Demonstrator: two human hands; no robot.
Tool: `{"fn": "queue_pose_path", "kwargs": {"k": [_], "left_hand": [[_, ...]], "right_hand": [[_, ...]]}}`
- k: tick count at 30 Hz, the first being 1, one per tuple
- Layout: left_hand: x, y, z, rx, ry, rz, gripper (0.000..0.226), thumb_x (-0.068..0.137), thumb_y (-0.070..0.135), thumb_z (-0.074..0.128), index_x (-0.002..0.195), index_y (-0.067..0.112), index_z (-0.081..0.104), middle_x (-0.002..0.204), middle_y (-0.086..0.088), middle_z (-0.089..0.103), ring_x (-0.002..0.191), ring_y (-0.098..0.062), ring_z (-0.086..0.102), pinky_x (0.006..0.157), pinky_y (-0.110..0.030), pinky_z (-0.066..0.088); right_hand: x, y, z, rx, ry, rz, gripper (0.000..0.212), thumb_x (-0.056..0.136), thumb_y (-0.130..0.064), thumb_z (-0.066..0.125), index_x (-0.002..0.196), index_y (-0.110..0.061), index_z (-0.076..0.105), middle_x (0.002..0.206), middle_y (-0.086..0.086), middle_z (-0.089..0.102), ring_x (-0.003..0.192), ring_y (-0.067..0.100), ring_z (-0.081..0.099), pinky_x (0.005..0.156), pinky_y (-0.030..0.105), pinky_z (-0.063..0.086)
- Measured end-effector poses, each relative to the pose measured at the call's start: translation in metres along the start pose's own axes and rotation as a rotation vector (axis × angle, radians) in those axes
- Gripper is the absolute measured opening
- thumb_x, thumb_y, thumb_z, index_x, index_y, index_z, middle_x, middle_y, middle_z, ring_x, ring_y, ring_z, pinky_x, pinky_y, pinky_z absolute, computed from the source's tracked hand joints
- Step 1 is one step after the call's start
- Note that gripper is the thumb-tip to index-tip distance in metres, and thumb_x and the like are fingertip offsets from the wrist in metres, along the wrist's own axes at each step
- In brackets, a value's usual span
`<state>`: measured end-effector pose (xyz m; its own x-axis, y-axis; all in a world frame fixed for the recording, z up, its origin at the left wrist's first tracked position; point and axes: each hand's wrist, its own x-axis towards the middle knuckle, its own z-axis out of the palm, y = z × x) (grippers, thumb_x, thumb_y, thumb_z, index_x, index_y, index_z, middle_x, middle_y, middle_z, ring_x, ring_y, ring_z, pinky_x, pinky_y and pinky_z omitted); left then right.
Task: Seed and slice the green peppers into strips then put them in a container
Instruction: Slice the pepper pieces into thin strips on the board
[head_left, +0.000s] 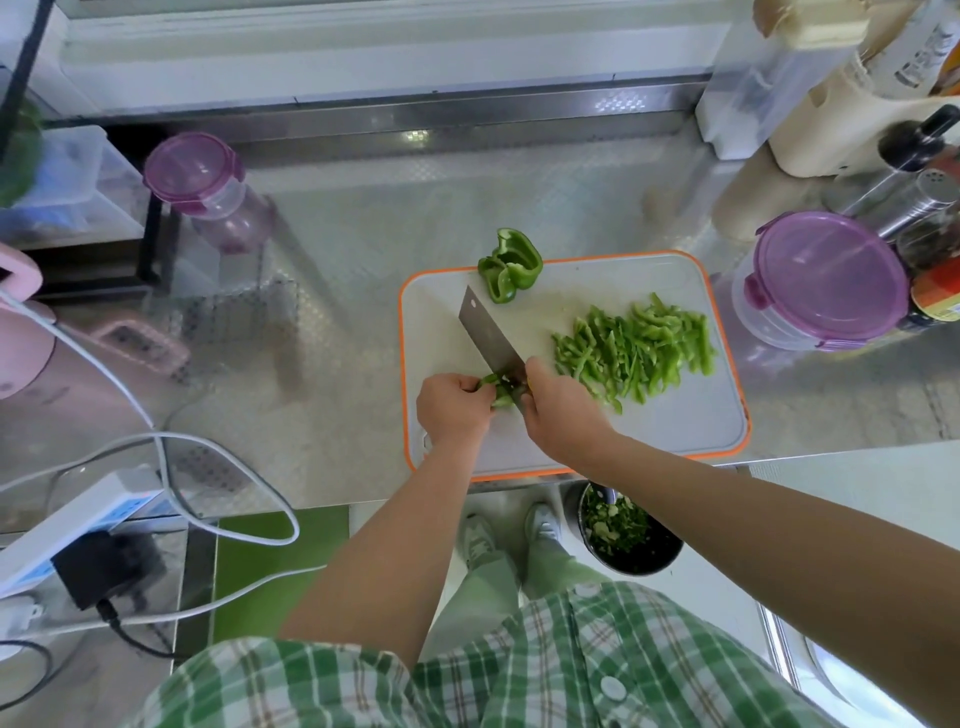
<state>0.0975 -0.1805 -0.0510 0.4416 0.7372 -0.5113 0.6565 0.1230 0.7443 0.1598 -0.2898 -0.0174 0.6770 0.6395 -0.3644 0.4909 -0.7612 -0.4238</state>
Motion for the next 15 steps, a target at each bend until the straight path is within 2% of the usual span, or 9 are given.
{"fn": "queue_pose_path", "kwargs": {"k": [1, 3, 5, 7, 9, 12, 15], "left_hand": [[0.001, -0.002, 0.001, -0.017, -0.004, 0.009, 0.029, 0.065, 0.017, 0.073, 0.045, 0.036, 0.065, 0.07, -0.02, 0.069, 0.068, -0.042, 0.068, 0.073, -0.058, 0.057], [0.0, -0.002, -0.001, -0.033, -0.012, 0.009, 0.027, 0.063, 0.021, 0.072, 0.046, 0.041, 0.065, 0.071, -0.019, 0.07, 0.07, -0.041, 0.069, 0.074, -0.058, 0.057], [-0.002, 0.0, -0.003, -0.068, -0.02, -0.024, 0.027, 0.063, 0.021, 0.075, 0.045, 0.038, 0.066, 0.061, -0.008, 0.07, 0.065, -0.035, 0.069, 0.074, -0.057, 0.058], [-0.003, 0.001, -0.004, -0.111, -0.028, -0.063, 0.039, 0.072, 0.012, 0.078, 0.043, 0.035, 0.066, 0.054, 0.003, 0.068, 0.066, -0.031, 0.072, 0.074, -0.053, 0.059], [-0.004, 0.004, -0.004, -0.13, -0.023, -0.087, 0.037, 0.076, 0.01, 0.08, 0.043, 0.024, 0.067, 0.058, 0.002, 0.07, 0.068, -0.028, 0.073, 0.075, -0.048, 0.06], [-0.006, 0.007, -0.003, -0.179, -0.007, -0.111, 0.027, 0.076, 0.011, 0.082, 0.056, 0.02, 0.067, 0.065, -0.002, 0.071, 0.065, -0.024, 0.073, 0.075, -0.044, 0.061], [-0.004, 0.009, 0.0, -0.166, 0.005, -0.114, 0.032, 0.076, 0.009, 0.081, 0.052, 0.019, 0.064, 0.053, 0.005, 0.066, 0.063, -0.025, 0.073, 0.074, -0.045, 0.061]], "right_hand": [[0.001, 0.0, 0.004, -0.018, 0.006, 0.003, 0.01, 0.097, -0.015, 0.041, 0.102, -0.009, 0.033, 0.064, 0.003, 0.04, 0.061, 0.029, 0.047, 0.044, 0.03, 0.023], [0.003, 0.001, 0.009, -0.067, 0.017, 0.014, 0.015, 0.098, -0.016, 0.04, 0.11, -0.008, 0.034, 0.069, 0.006, 0.044, 0.062, 0.03, 0.047, 0.047, 0.031, 0.026], [0.004, 0.003, 0.011, -0.071, 0.036, 0.015, 0.018, 0.099, -0.018, 0.04, 0.112, -0.007, 0.035, 0.072, 0.008, 0.045, 0.062, 0.03, 0.046, 0.05, 0.032, 0.03], [0.005, 0.006, 0.011, -0.021, 0.072, 0.021, 0.016, 0.099, -0.018, 0.04, 0.11, -0.007, 0.035, 0.071, 0.008, 0.046, 0.06, 0.03, 0.046, 0.047, 0.031, 0.026], [0.007, 0.008, 0.006, 0.039, 0.115, 0.038, 0.014, 0.098, -0.015, 0.04, 0.107, -0.005, 0.037, 0.071, 0.009, 0.048, 0.058, 0.028, 0.044, 0.044, 0.03, 0.022], [0.007, 0.01, -0.006, 0.086, 0.106, -0.017, 0.01, 0.097, -0.014, 0.042, 0.099, -0.008, 0.034, 0.07, 0.011, 0.05, 0.056, 0.028, 0.045, 0.043, 0.029, 0.024], [0.004, 0.01, -0.017, 0.087, 0.064, -0.064, 0.016, 0.096, -0.015, 0.044, 0.093, -0.014, 0.028, 0.067, 0.01, 0.049, 0.056, 0.03, 0.047, 0.046, 0.032, 0.033]]}}
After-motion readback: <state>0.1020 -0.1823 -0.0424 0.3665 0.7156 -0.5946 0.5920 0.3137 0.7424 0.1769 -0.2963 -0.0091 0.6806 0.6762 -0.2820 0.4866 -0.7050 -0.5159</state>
